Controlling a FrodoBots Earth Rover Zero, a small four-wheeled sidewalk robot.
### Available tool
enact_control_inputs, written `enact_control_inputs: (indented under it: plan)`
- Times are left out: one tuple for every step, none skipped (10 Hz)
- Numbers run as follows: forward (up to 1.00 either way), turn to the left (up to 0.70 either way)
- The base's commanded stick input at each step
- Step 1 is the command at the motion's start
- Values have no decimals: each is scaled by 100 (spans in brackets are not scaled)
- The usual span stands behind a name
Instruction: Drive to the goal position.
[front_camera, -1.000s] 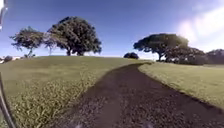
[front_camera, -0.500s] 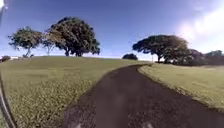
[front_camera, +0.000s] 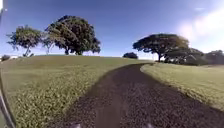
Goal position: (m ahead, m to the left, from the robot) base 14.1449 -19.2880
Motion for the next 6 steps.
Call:
enact_control_inputs:
  plan:
    - [70, -14]
    - [70, -14]
    - [70, -2]
    - [70, 0]
    - [70, 0]
    - [70, 0]
